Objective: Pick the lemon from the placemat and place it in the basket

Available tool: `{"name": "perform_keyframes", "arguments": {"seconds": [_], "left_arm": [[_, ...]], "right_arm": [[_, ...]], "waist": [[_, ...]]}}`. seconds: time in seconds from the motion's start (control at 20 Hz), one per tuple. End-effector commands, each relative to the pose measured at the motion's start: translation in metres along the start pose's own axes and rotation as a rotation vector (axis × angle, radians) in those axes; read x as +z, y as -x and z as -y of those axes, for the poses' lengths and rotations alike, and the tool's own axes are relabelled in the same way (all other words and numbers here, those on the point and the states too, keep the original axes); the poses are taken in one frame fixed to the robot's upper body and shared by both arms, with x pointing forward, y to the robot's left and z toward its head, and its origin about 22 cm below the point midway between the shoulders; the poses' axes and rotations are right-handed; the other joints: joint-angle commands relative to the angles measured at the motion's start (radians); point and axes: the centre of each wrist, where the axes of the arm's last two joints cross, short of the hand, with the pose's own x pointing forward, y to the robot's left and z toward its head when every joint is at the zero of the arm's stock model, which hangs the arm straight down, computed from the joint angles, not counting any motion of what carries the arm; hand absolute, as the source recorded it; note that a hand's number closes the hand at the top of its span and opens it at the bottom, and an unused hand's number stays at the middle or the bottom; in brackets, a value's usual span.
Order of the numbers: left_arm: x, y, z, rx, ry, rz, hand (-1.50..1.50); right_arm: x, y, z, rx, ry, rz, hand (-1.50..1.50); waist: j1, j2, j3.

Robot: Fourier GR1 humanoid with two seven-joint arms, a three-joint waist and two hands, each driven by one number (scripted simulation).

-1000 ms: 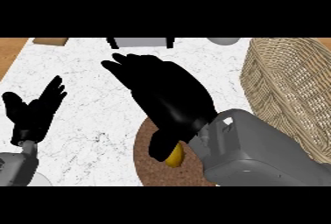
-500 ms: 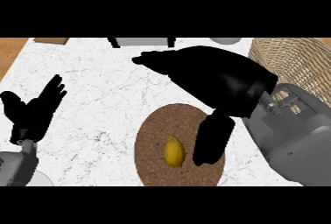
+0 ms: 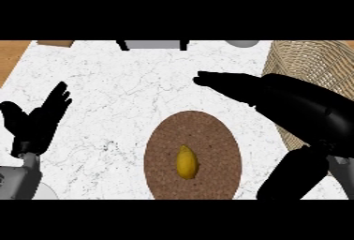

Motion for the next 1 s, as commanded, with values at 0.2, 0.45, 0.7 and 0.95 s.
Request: {"name": "perform_keyframes", "arguments": {"seconds": [0.2, 0.45, 0.7, 0.95], "left_arm": [[-0.013, -0.005, -0.009, -0.009, 0.003, 0.006, 0.0], [-0.009, 0.0, -0.006, -0.02, -0.007, 0.004, 0.0], [-0.012, -0.008, -0.006, -0.009, 0.008, 0.017, 0.0], [-0.011, 0.001, 0.002, -0.001, 0.007, -0.004, 0.0]], "right_arm": [[-0.003, 0.039, -0.066, -0.02, 0.025, 0.013, -1.5], [-0.019, 0.064, -0.12, -0.029, 0.054, 0.036, -1.5], [-0.054, 0.069, -0.151, -0.141, 0.139, 0.068, -1.5], [-0.088, 0.084, -0.172, -0.11, 0.086, 0.036, -1.5]], "waist": [[0.006, 0.005, 0.0], [0.011, 0.006, 0.001], [0.011, 0.005, 0.0], [0.01, 0.005, 0.0]]}}
